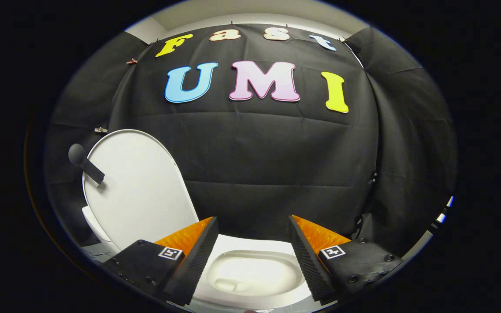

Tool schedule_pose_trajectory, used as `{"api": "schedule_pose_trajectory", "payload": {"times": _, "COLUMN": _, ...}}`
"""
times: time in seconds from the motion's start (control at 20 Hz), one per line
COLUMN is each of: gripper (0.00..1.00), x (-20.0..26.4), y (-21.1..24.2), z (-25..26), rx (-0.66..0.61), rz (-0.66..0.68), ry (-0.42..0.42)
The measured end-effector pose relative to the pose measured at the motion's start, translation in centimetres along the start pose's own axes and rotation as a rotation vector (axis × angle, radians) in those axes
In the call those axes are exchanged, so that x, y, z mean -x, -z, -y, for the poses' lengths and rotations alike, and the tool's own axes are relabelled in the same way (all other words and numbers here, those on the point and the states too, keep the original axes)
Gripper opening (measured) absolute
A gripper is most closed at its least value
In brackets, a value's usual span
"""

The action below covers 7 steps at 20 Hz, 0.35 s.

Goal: Open the toilet lid.

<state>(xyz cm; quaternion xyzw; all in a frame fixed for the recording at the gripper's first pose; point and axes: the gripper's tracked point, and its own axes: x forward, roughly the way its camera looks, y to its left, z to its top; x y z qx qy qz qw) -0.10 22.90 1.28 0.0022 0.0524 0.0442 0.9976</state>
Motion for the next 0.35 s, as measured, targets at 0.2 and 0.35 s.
{"api": "schedule_pose_trajectory", "payload": {"times": 0.2, "gripper": 0.99, "x": 0.16, "y": 0.01, "z": -0.04, "rx": 0.019, "rz": 0.004, "ry": 0.0}}
{"api": "schedule_pose_trajectory", "payload": {"times": 0.35, "gripper": 0.99, "x": 0.13, "y": 0.25, "z": -0.12, "rx": 0.024, "rz": 0.001, "ry": -0.001}}
